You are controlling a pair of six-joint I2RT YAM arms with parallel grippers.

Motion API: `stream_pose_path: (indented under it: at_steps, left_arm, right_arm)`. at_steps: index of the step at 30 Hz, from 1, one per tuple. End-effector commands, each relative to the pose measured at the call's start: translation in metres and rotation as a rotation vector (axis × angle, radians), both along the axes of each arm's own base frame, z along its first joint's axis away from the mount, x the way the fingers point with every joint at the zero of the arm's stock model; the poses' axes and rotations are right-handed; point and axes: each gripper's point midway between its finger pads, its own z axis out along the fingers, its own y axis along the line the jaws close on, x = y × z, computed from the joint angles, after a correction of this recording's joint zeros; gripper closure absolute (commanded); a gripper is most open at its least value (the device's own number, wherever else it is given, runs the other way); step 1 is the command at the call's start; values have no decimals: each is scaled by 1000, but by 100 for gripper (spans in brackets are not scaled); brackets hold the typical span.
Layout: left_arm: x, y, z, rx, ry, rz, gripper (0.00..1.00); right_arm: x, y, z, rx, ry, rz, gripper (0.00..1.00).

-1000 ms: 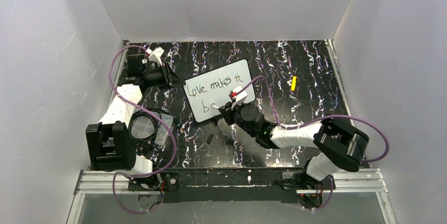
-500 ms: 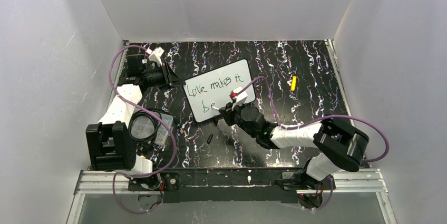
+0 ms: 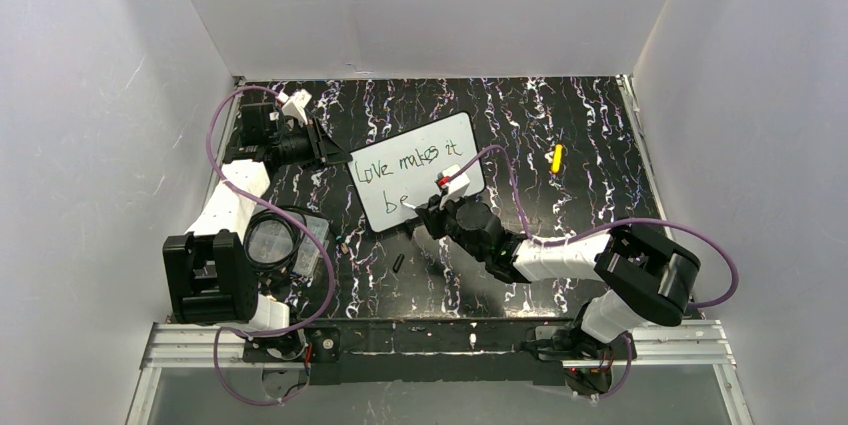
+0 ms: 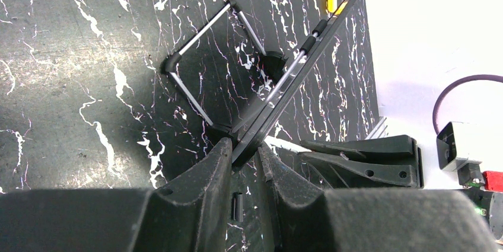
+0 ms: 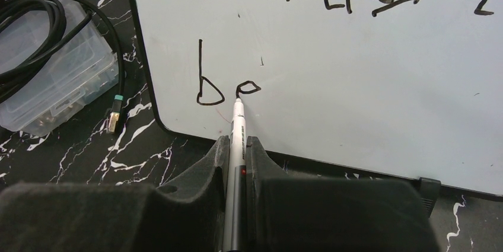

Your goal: Write a sentence on the whiteboard

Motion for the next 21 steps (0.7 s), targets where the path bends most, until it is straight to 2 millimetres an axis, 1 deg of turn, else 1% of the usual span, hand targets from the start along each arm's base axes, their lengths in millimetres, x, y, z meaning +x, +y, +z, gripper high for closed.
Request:
stream_pose_path:
  at_steps: [1,13,18,21]
  left_arm:
    - [-3,-5,17,-19,-32,-23,81]
    - [-3,-5,17,-21,-31,-24,81]
    - [-3,-5,17,-20,-31,-23,81]
    - [-3,-5,17,-20,-32,-23,81]
  right_arm:
    - [4,-17,-12,-51,10,-63,99]
    - [7,-27,-7,-51,0,-108,99]
    - [7,-31,6,-17,-19,-121,99]
    - [4,-29,17,12,-35,-99,99]
